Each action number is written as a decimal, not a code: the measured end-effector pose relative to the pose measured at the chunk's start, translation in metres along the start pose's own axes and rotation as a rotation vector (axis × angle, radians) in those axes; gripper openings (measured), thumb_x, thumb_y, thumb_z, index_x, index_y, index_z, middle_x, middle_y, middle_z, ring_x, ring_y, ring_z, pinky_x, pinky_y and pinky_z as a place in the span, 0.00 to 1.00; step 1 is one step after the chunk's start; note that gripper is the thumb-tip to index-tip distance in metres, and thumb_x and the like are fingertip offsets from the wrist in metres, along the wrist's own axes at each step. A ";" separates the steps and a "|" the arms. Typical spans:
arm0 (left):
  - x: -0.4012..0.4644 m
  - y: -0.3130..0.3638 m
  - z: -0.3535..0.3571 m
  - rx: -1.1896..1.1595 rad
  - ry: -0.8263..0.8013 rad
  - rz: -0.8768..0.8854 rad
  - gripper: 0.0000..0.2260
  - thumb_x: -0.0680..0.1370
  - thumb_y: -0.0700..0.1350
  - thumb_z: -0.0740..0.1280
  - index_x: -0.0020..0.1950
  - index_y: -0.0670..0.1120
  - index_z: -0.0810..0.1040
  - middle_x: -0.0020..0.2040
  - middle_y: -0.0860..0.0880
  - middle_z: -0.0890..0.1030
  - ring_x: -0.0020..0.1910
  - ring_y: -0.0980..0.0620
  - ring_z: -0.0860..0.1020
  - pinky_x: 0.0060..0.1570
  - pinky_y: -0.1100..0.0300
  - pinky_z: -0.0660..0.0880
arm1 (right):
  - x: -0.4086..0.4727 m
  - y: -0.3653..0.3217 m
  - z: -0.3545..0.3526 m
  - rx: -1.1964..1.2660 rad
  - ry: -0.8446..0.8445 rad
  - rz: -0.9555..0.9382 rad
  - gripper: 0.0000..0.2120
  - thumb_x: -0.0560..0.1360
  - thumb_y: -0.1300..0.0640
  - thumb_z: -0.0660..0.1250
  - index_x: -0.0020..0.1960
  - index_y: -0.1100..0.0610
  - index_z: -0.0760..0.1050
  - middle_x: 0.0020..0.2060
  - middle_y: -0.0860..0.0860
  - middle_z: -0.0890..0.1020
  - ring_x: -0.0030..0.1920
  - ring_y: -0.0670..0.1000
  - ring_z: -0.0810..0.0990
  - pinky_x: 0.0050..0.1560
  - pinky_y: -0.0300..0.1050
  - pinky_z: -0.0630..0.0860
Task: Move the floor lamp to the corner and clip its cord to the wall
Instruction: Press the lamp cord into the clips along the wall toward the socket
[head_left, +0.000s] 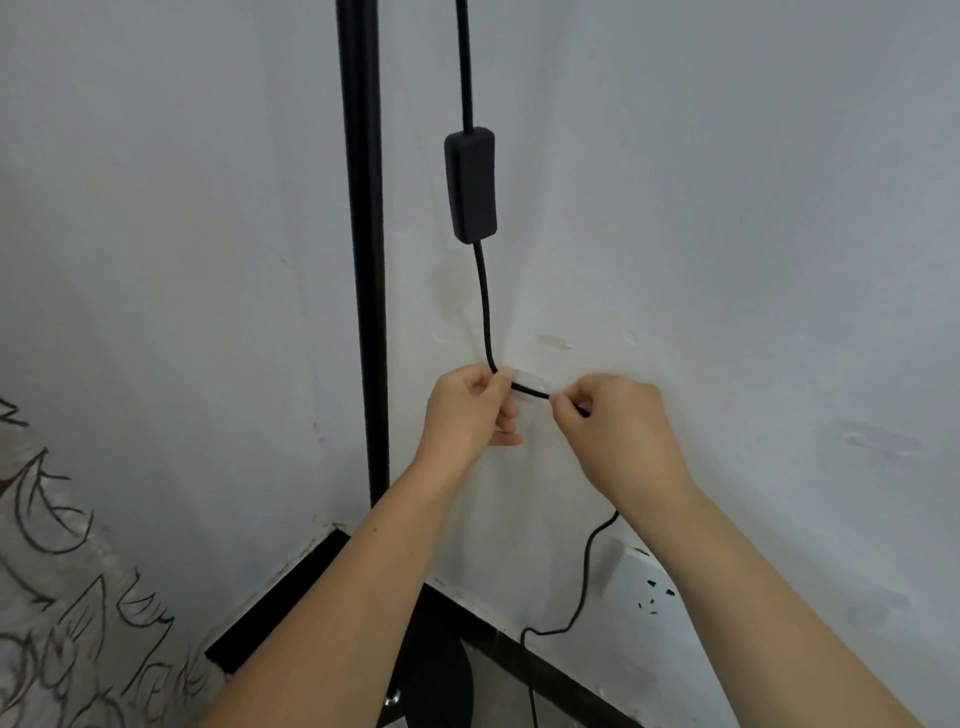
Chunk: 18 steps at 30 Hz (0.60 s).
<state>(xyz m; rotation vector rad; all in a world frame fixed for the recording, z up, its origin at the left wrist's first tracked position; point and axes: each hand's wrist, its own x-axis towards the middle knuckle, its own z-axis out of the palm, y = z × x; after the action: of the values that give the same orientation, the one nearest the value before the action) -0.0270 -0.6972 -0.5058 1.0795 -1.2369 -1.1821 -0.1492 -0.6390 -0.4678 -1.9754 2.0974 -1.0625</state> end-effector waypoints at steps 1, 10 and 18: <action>0.001 -0.001 0.000 -0.011 -0.017 -0.015 0.14 0.79 0.45 0.63 0.35 0.42 0.76 0.29 0.46 0.77 0.22 0.57 0.74 0.26 0.60 0.78 | 0.001 -0.002 0.000 -0.020 0.001 -0.014 0.15 0.76 0.56 0.62 0.37 0.66 0.77 0.33 0.61 0.82 0.34 0.60 0.79 0.35 0.50 0.77; 0.007 -0.002 0.003 -0.347 -0.121 -0.176 0.13 0.78 0.47 0.66 0.38 0.41 0.78 0.26 0.50 0.78 0.23 0.56 0.75 0.28 0.62 0.78 | 0.014 0.004 -0.008 -0.101 0.028 -0.021 0.19 0.77 0.56 0.59 0.31 0.66 0.71 0.26 0.62 0.81 0.23 0.55 0.81 0.33 0.47 0.79; 0.004 -0.001 -0.001 -0.346 -0.148 -0.151 0.12 0.78 0.48 0.67 0.40 0.42 0.78 0.28 0.50 0.78 0.25 0.56 0.76 0.30 0.62 0.79 | -0.011 0.029 0.023 0.652 -0.182 0.337 0.15 0.80 0.53 0.59 0.41 0.59 0.79 0.19 0.51 0.79 0.20 0.49 0.80 0.20 0.36 0.73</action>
<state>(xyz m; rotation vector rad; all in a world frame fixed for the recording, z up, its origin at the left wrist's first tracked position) -0.0258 -0.7016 -0.5067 0.8482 -1.0243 -1.5502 -0.1603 -0.6409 -0.5048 -1.3035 1.6197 -1.2291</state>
